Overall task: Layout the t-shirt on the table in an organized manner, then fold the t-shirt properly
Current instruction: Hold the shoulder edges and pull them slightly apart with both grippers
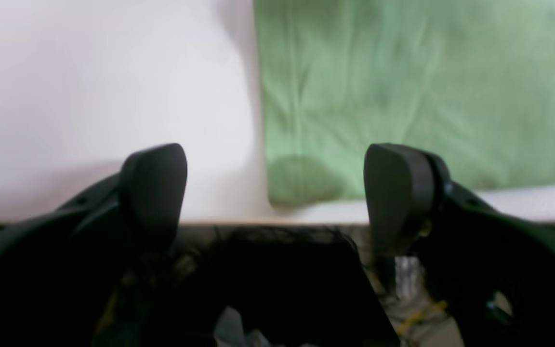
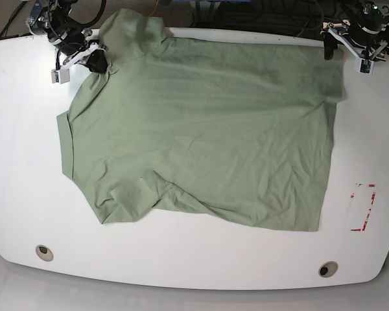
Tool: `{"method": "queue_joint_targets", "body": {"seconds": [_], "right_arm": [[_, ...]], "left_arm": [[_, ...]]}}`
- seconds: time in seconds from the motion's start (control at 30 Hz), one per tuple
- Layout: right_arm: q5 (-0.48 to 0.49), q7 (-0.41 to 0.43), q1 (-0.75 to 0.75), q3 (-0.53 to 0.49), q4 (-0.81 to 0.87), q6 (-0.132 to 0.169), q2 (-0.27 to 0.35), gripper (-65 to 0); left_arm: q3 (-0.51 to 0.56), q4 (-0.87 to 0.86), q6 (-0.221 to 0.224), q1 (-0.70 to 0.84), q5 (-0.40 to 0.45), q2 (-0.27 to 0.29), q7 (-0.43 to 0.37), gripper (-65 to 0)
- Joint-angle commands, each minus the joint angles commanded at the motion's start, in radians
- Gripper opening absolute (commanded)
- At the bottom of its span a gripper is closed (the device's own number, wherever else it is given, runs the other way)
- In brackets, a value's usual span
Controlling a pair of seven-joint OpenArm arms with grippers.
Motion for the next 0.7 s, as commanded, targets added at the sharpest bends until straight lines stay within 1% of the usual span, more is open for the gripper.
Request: {"method": "queue_joint_targets", "body": {"seconds": [0.27, 0.4, 0.53, 0.57, 0.63, 0.7], "right_arm": [[0.000, 0.000, 0.000, 0.000, 0.000, 0.000, 0.000, -65.0], [0.000, 0.000, 0.000, 0.000, 0.000, 0.000, 0.000, -65.0], [0.000, 0.000, -0.002, 0.000, 0.000, 0.000, 0.000, -65.0], [0.000, 0.000, -0.002, 0.000, 0.000, 0.000, 0.000, -65.0], [0.000, 0.000, -0.002, 0.000, 0.000, 0.000, 0.000, -65.0], [0.000, 0.000, -0.002, 0.000, 0.000, 0.000, 0.000, -65.0]], "left_arm": [[0.041, -0.075, 0.000, 0.000, 0.000, 0.000, -0.005, -10.5], [0.072, -0.080, 0.000, 0.000, 0.000, 0.000, -0.005, -10.6], [0.081, -0.080, 0.000, 0.000, 0.003, 0.000, -0.005, -10.8], [0.083, -0.080, 0.000, 0.000, 0.003, 0.002, -0.005, -11.4], [0.084, -0.080, 0.000, 0.000, 0.003, 0.002, -0.005, -15.6], [0.084, -0.080, 0.000, 0.000, 0.003, 0.002, -0.005, -23.0]]}}
